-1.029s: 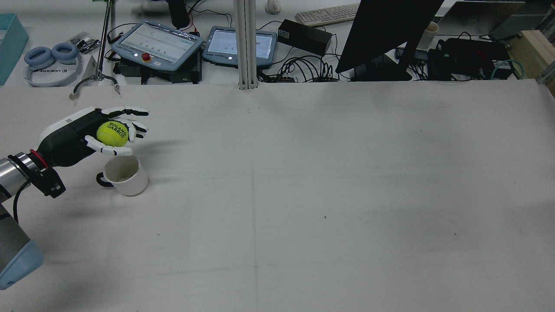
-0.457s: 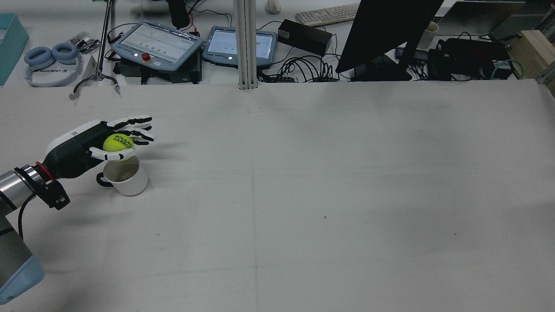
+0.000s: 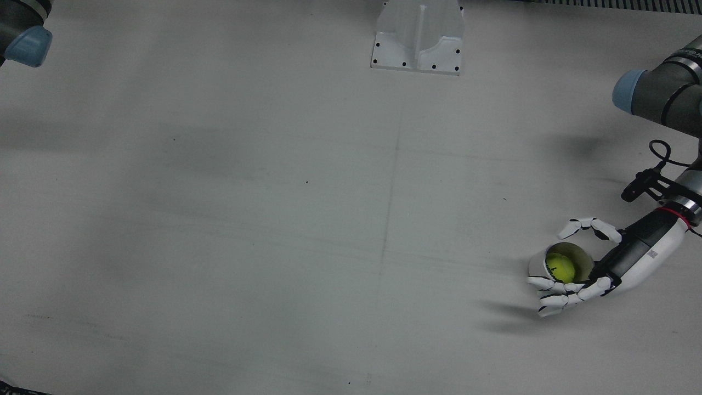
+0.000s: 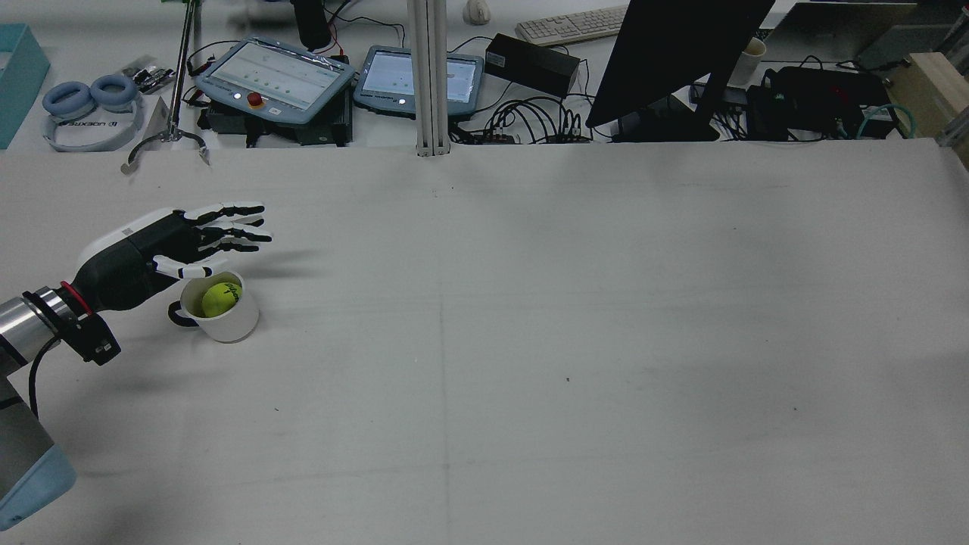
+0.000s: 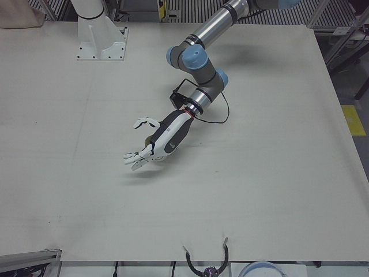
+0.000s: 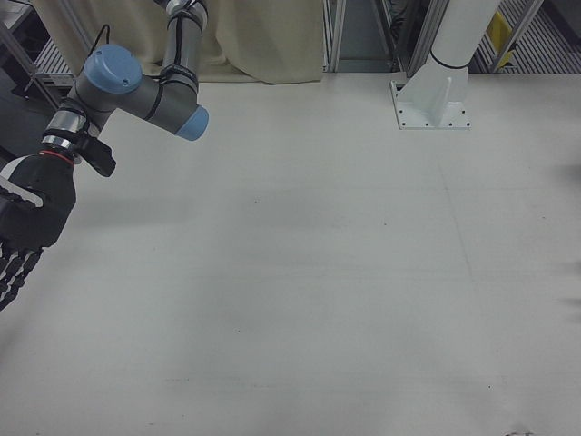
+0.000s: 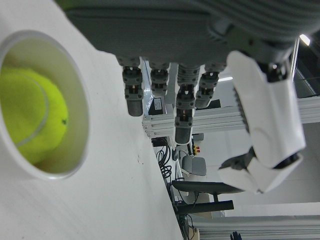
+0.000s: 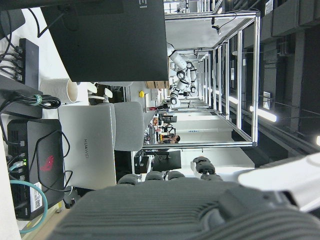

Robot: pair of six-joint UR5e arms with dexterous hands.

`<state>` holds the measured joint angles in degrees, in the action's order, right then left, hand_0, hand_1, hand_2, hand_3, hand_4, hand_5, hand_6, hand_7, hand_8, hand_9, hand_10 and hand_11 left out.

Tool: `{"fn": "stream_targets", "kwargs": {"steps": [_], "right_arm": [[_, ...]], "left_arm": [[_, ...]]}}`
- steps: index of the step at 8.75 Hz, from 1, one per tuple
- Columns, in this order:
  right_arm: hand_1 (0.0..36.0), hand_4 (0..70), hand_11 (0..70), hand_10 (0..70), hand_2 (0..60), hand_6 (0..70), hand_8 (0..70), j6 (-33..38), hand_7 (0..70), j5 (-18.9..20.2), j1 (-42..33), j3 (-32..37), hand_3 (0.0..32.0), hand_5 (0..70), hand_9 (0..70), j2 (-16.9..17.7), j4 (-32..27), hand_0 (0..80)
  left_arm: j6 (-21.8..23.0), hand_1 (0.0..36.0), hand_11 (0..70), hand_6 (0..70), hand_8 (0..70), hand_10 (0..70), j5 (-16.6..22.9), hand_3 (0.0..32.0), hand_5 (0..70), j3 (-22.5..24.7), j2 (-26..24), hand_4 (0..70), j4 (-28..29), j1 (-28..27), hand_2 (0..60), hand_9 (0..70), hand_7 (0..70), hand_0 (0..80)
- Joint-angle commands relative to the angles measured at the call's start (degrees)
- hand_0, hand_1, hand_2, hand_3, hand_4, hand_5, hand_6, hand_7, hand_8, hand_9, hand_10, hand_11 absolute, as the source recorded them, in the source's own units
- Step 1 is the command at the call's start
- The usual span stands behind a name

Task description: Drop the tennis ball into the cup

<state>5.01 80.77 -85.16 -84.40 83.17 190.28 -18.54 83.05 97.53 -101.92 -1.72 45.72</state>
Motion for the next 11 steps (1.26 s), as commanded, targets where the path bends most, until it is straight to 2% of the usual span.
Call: {"fn": "stream_targets", "kwargs": {"steps": [1, 2, 3, 4, 5, 6, 7, 9, 11], "right_arm": [[0.0, 0.0, 0.0, 0.0, 0.0, 0.0, 0.0, -0.09, 0.0, 0.0, 0.0, 0.03, 0.0, 0.0, 0.0, 0.06, 0.0, 0.0], [0.0, 0.0, 0.0, 0.0, 0.0, 0.0, 0.0, 0.0, 0.0, 0.0, 0.0, 0.03, 0.0, 0.0, 0.0, 0.06, 0.0, 0.0], [0.0, 0.0, 0.0, 0.0, 0.0, 0.0, 0.0, 0.0, 0.0, 0.0, 0.0, 0.03, 0.0, 0.0, 0.0, -0.03, 0.0, 0.0], [0.0, 0.0, 0.0, 0.0, 0.0, 0.0, 0.0, 0.0, 0.0, 0.0, 0.08, 0.03, 0.0, 0.0, 0.0, 0.06, 0.0, 0.0], [0.0, 0.0, 0.0, 0.0, 0.0, 0.0, 0.0, 0.0, 0.0, 0.0, 0.0, 0.03, 0.0, 0.0, 0.0, -0.03, 0.0, 0.0], [0.0, 0.0, 0.0, 0.0, 0.0, 0.0, 0.0, -0.09, 0.0, 0.0, 0.0, -0.06, 0.0, 0.0, 0.0, 0.06, 0.0, 0.0], [0.0, 0.0, 0.0, 0.0, 0.0, 0.0, 0.0, 0.0, 0.0, 0.0, 0.0, 0.02, 0.0, 0.0, 0.0, -0.03, 0.0, 0.0], [0.0, 0.0, 0.0, 0.0, 0.0, 0.0, 0.0, -0.09, 0.0, 0.0, 0.08, 0.03, 0.0, 0.0, 0.0, 0.06, 0.0, 0.0], [0.0, 0.0, 0.0, 0.0, 0.0, 0.0, 0.0, 0.0, 0.0, 0.0, 0.0, 0.03, 0.0, 0.0, 0.0, -0.03, 0.0, 0.0]], "left_arm": [[3.67, 18.5, 24.1, 43.7, 14.5, 15.6, 0.35, 0.0, 13.5, 0.3, -0.21, 17.7, -0.04, 8.96, 41.9, 9.7, 12.1, 47.4], [3.86, 19.4, 23.7, 35.5, 12.7, 15.4, 0.7, 0.0, 12.0, 0.03, -0.65, 19.2, -0.56, 14.6, 41.9, 10.0, 14.7, 47.7], [3.87, 19.0, 24.0, 44.3, 14.5, 15.6, 1.66, 0.0, 13.4, 0.03, -2.22, 20.9, -2.57, 19.7, 44.3, 10.1, 14.9, 47.6], [3.87, 18.9, 24.8, 40.6, 13.7, 16.2, 2.19, 0.0, 12.5, -0.4, -3.28, 23.4, -3.55, 23.84, 45.6, 10.6, 17.9, 47.1], [3.87, 20.0, 24.9, 45.3, 14.9, 16.1, 2.2, 0.0, 13.6, -0.41, -3.03, 24.8, -3.73, 26.15, 45.1, 11.2, 19.0, 48.5], [3.95, 21.4, 25.7, 48.0, 15.8, 16.7, 2.11, 0.0, 14.6, -0.41, -2.42, 25.4, -3.9, 27.47, 44.3, 11.9, 20.4, 49.9], [3.95, 22.1, 26.4, 43.9, 15.2, 17.1, 2.11, 0.0, 14.1, -0.32, -1.1, 24.6, -3.47, 28.45, 42.2, 12.2, 20.9, 50.7], [4.04, 23.5, 27.6, 48.2, 16.6, 17.8, 2.11, 0.0, 15.6, 0.12, 0.4, 22.2, -2.68, 28.46, 40.7, 12.6, 18.9, 52.4], [4.39, 24.4, 28.6, 46.0, 16.5, 18.3, 2.02, 0.0, 15.8, 0.12, 1.19, 20.4, -3.03, 28.46, 37.4, 12.8, 18.2, 54.0]]}}
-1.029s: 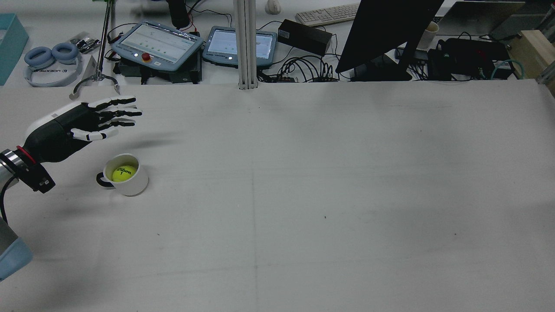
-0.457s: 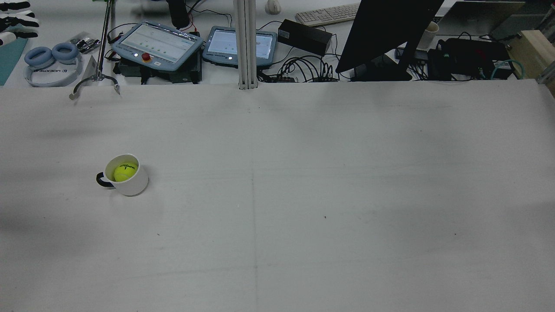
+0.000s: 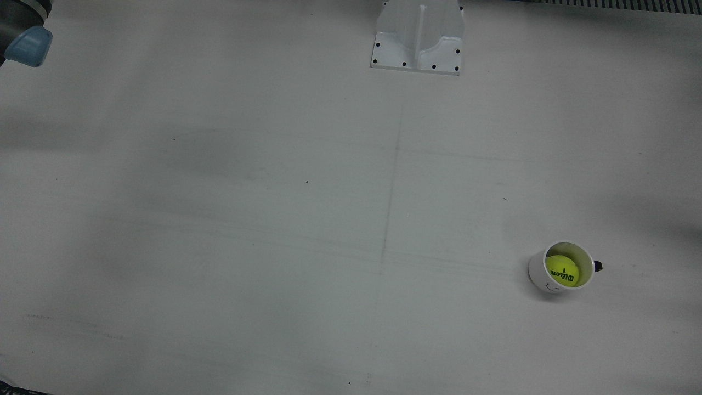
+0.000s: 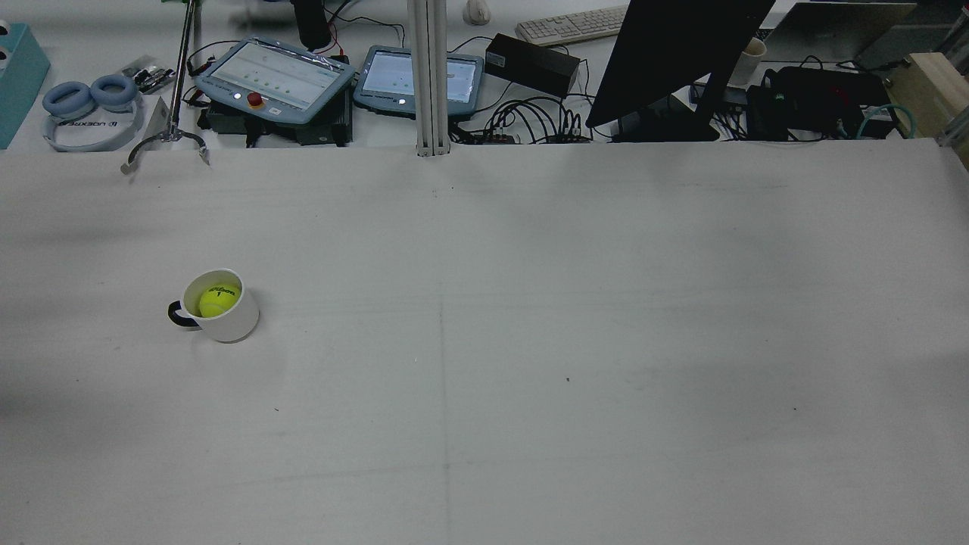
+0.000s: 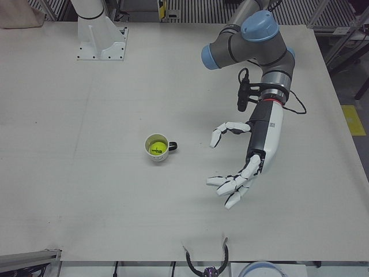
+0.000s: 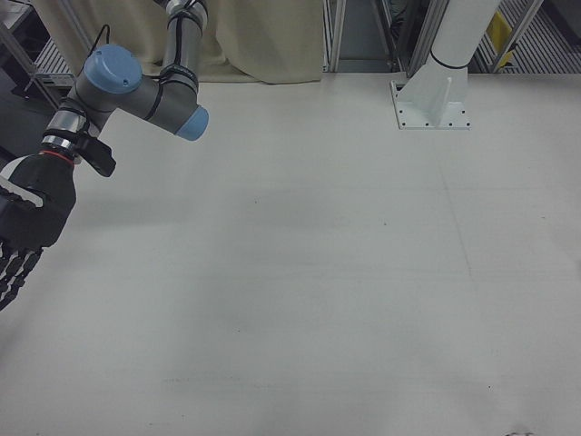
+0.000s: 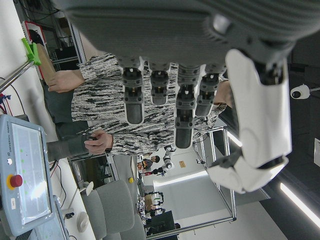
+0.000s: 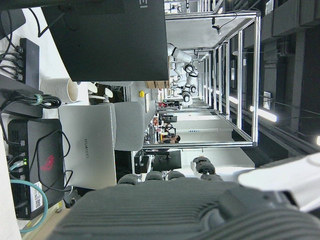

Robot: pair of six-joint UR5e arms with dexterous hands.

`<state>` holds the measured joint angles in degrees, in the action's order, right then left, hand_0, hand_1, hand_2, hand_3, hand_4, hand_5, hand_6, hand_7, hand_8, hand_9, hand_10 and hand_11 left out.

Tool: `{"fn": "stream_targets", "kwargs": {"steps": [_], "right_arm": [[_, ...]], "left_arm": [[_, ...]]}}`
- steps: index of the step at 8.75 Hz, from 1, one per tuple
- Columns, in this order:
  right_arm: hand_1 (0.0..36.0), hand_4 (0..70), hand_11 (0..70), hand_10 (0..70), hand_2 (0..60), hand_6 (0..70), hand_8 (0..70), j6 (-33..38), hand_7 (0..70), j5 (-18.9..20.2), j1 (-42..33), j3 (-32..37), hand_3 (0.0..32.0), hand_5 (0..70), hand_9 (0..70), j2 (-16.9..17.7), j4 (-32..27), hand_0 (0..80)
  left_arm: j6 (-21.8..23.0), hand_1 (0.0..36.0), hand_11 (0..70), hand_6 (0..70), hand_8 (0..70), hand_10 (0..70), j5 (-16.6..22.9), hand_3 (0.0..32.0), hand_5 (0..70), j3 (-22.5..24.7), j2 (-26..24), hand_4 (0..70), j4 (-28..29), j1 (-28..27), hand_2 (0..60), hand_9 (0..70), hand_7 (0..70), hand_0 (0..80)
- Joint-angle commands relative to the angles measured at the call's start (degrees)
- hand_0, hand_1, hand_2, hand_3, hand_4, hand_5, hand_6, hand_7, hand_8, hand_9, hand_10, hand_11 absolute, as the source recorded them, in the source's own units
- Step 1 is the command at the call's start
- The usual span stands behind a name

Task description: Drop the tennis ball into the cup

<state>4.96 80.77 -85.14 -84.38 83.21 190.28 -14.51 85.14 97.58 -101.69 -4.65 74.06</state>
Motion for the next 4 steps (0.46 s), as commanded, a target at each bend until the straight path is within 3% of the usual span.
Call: {"fn": "stream_targets", "kwargs": {"steps": [1, 2, 3, 4], "right_arm": [[0.0, 0.0, 0.0, 0.0, 0.0, 0.0, 0.0, 0.05, 0.0, 0.0, -0.02, 0.01, 0.0, 0.0, 0.0, -0.07, 0.0, 0.0], [0.0, 0.0, 0.0, 0.0, 0.0, 0.0, 0.0, -0.04, 0.0, 0.0, -0.02, 0.01, 0.0, 0.0, 0.0, -0.07, 0.0, 0.0], [0.0, 0.0, 0.0, 0.0, 0.0, 0.0, 0.0, 0.05, 0.0, 0.0, -0.02, 0.01, 0.0, 0.0, 0.0, 0.02, 0.0, 0.0], [0.0, 0.0, 0.0, 0.0, 0.0, 0.0, 0.0, -0.04, 0.0, 0.0, -0.02, 0.01, 0.0, 0.0, 0.0, 0.02, 0.0, 0.0]], "left_arm": [[0.36, 24.6, 27.9, 50.2, 17.4, 17.8, -0.06, 0.0, 16.7, 0.06, 0.96, 20.1, -0.01, 0.11, 37.6, 12.7, 17.3, 54.6], [0.36, 25.1, 28.1, 41.8, 15.8, 18.0, -0.06, 0.0, 15.3, -0.02, 0.96, 19.6, 0.08, 0.11, 35.6, 13.1, 18.8, 54.8], [0.36, 25.0, 28.4, 39.7, 15.3, 18.1, -0.06, 0.0, 14.8, -0.46, 1.05, 19.7, 0.52, 0.11, 35.5, 13.1, 19.2, 54.6], [0.36, 24.8, 28.5, 44.0, 16.3, 18.2, -0.06, 0.0, 15.6, -0.46, 1.31, 20.0, 0.69, 0.11, 36.5, 13.2, 18.8, 54.4]]}}
